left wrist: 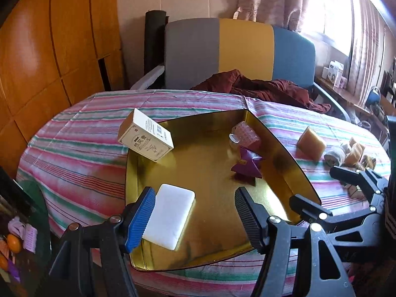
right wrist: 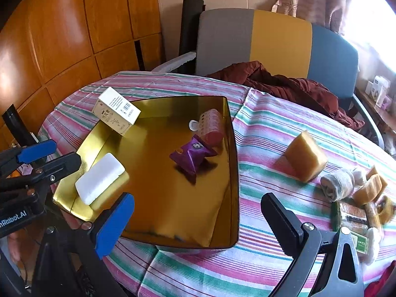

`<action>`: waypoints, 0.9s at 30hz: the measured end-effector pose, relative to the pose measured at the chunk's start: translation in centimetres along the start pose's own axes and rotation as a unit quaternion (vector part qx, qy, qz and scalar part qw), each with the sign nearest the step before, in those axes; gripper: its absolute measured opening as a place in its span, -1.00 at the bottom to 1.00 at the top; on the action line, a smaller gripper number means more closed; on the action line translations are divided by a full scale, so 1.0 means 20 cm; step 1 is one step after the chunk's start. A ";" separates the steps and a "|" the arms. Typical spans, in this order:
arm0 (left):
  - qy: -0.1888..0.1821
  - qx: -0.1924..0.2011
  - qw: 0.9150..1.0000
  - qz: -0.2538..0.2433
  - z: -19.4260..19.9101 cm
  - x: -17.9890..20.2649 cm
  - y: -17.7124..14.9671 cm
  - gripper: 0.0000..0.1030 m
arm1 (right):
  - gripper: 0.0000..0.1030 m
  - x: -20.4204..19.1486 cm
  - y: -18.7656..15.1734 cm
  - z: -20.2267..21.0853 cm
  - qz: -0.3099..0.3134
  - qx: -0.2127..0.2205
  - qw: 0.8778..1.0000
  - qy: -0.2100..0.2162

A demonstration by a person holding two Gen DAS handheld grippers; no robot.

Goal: Organize objects
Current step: 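Withdraw both tools from the tray and move toward the remaining items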

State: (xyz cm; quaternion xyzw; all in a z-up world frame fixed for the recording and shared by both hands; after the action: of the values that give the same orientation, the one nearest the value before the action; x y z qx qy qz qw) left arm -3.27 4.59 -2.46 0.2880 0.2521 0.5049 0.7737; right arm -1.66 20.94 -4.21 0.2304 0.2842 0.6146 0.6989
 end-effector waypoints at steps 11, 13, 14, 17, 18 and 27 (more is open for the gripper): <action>0.000 0.012 0.999 -0.053 0.02 0.14 0.06 0.32 | 0.99 0.24 0.01 0.06 -0.057 0.014 0.998 -0.022; -0.004 0.014 0.998 -0.063 0.03 0.18 0.07 0.32 | 0.99 0.29 0.01 0.07 -0.067 0.017 0.997 -0.028; -0.006 0.014 0.998 -0.067 0.03 0.19 0.07 0.32 | 0.99 0.32 0.00 0.08 -0.073 0.018 0.997 -0.031; -0.010 0.015 0.996 -0.082 0.03 0.24 0.08 0.32 | 0.99 0.39 0.00 0.09 -0.087 0.021 0.995 -0.039; -0.012 0.014 0.996 -0.086 0.03 0.26 0.08 0.32 | 0.99 0.41 0.00 0.10 -0.092 0.021 0.995 -0.042; -0.032 0.008 0.993 -0.117 -0.01 0.38 0.11 0.32 | 0.99 0.69 0.00 0.17 -0.134 0.022 0.988 -0.078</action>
State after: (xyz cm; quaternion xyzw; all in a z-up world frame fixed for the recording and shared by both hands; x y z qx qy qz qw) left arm -1.94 12.31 -1.82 0.2791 0.2633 0.3991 0.8328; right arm 1.79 34.71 -3.28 0.2529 0.2705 0.4887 0.7900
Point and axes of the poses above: each gripper's, at about its wrist camera, not at the fingertips, and z roughly against the way its jaws point, x to its right, y to its top, the point moved 1 cm from there along -z, roughly the way its jaws point, and after that the axes turned 6 degrees about -z, right-handed, at the moved point
